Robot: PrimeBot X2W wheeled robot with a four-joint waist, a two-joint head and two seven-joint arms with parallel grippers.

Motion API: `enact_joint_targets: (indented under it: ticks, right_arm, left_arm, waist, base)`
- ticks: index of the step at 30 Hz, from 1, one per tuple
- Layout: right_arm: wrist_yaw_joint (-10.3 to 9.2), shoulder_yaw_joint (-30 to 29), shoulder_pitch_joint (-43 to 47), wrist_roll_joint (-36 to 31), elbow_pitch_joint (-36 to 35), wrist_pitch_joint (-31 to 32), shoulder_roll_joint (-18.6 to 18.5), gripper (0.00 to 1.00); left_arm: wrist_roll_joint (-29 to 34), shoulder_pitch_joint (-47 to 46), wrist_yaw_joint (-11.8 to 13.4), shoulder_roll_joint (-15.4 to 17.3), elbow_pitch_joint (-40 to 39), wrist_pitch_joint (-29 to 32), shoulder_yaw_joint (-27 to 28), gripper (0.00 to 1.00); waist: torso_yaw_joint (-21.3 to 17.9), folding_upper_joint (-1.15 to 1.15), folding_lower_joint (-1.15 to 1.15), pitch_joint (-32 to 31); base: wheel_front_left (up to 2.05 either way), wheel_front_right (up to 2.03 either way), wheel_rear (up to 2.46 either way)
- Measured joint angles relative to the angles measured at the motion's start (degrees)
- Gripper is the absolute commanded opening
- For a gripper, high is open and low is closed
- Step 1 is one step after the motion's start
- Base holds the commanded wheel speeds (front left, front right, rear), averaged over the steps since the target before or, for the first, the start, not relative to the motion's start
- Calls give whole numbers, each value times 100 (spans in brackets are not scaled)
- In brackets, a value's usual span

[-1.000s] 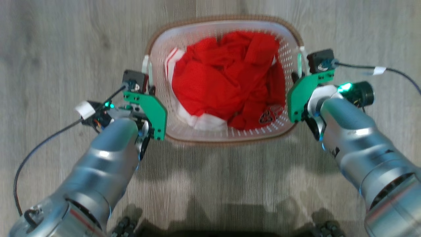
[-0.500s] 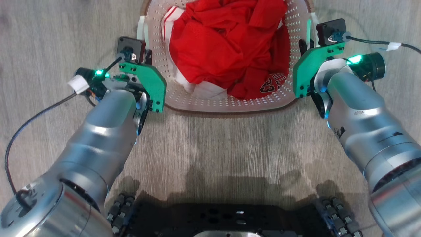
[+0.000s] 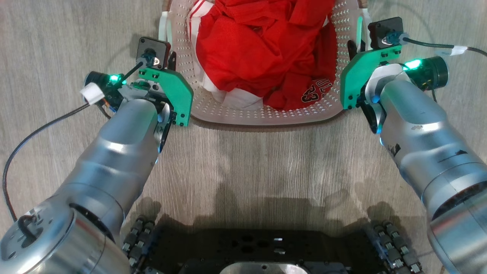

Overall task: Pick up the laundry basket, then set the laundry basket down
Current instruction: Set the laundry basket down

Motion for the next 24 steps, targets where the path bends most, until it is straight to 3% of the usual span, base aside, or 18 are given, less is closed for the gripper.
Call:
enact_joint_targets:
  ticks: [13, 14, 15, 16, 17, 19, 24]
  right_arm:
    - [0, -26, -15, 1, -30, -49, -11, 0]
    - [0, -27, -15, 1, -30, -49, -11, 0]
    - [0, -29, -15, 1, -27, -49, -11, 4]
    - [0, -27, -15, 0, -30, -48, -12, 20]
    - [0, -20, -17, -22, -31, -48, -14, 35]
    - [1, 16, -9, -99, -18, -43, -21, 100]
    - [1, 22, -7, -98, -21, -20, -20, 100]
  left_arm:
    - [-86, -94, 45, 7, 2, -35, -163, 0]
    - [-112, -94, 45, 5, 1, -34, -167, 12]
    - [-126, -94, 49, 5, 0, -10, -175, 33]
    - [-127, -94, 57, 8, 8, 34, -190, 49]
    - [-134, -94, 59, 18, 13, 67, -201, 100]
    - [-154, -94, 71, 29, 12, 82, -211, 100]
    - [-204, -94, 107, 31, 14, 101, -270, 100]
  waist:
    - [-1, 0, 0, 130]
    - [1, 0, 0, 127]
    - [4, 0, 0, 121]
    - [6, 0, 0, 113]
    - [8, 0, 0, 103]
    - [10, 0, 0, 79]
    - [6, 0, 0, -38]
  base:
    - [0, 0, 0]
    - [0, 0, 0]
    - [0, 0, 0]
    - [0, 0, 0]
    - [0, 0, 0]
    - [0, 0, 0]
    - [0, 0, 0]
